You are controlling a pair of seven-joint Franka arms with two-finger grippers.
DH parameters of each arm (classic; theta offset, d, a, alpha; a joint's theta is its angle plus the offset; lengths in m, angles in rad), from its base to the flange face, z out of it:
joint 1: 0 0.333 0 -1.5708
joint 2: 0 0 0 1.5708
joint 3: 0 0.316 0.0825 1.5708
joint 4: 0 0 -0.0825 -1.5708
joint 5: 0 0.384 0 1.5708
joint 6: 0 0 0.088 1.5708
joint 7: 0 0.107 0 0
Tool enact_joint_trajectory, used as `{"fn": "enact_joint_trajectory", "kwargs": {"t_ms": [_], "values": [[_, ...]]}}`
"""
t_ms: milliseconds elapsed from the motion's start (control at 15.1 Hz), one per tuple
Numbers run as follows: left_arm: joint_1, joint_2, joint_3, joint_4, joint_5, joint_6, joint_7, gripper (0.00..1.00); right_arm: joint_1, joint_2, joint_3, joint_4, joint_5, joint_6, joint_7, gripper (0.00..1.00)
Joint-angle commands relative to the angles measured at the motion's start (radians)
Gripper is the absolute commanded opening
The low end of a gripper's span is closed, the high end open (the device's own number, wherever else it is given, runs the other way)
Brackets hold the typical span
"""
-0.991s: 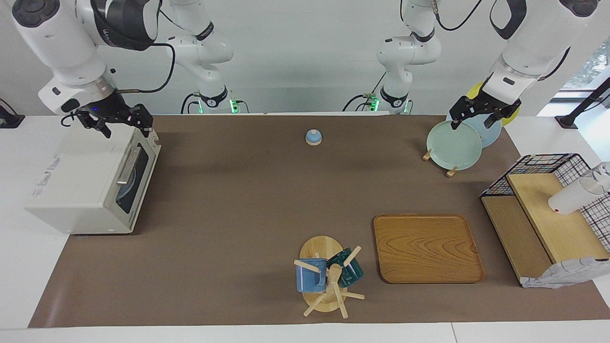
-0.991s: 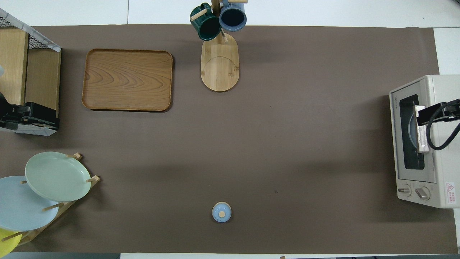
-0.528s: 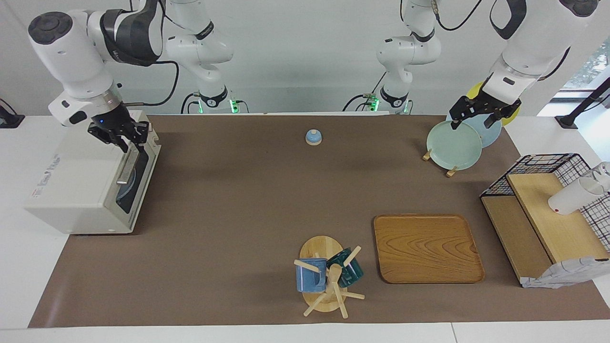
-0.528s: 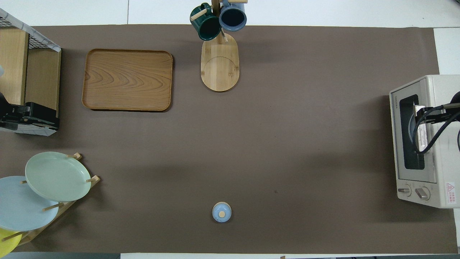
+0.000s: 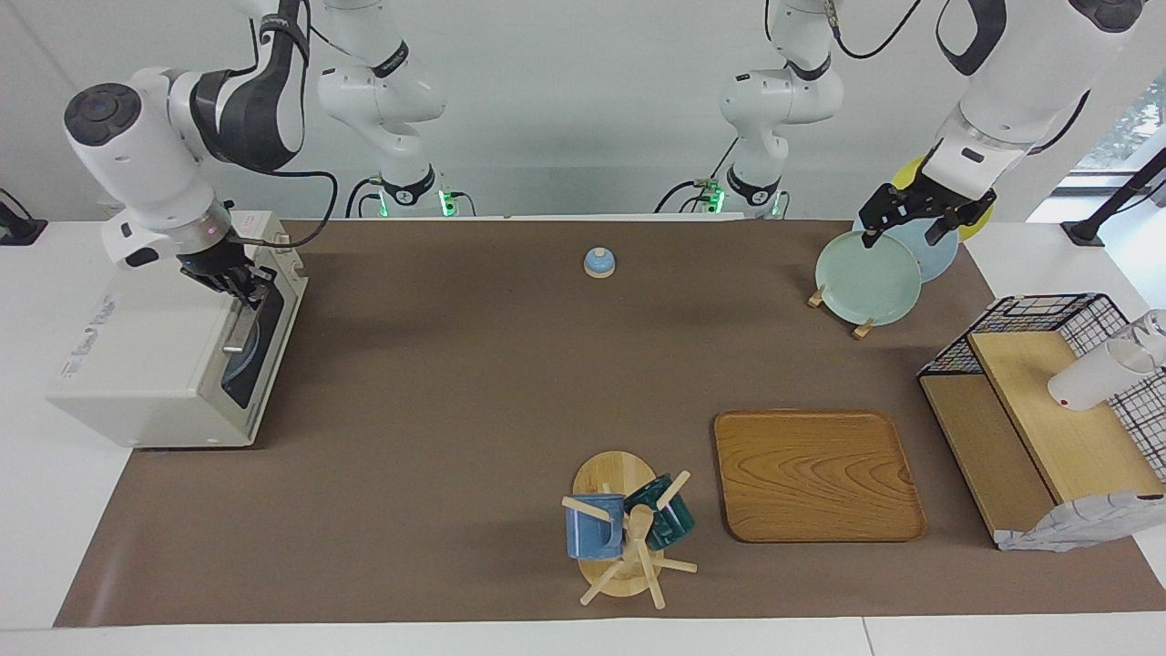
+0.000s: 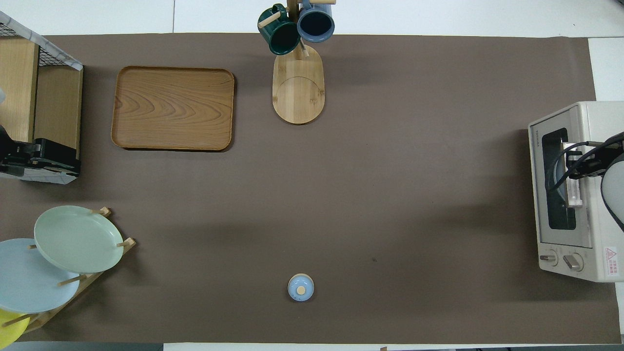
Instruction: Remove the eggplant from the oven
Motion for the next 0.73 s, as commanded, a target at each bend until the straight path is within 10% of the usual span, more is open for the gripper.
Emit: {"fn": "enact_joint_trajectory", "kwargs": {"t_ms": [0,660], "values": [[0.001,-0.010,-0.001,-0.001,0.021,-0.013,0.004,1.00,-0.013,-0.017,0.007,-0.041,-0.028,0.055,-0.078,0.00],[0.001,-0.010,-0.001,-0.001,0.021,-0.013,0.002,1.00,0.022,0.000,0.012,-0.181,-0.022,0.257,-0.108,0.00]]}}
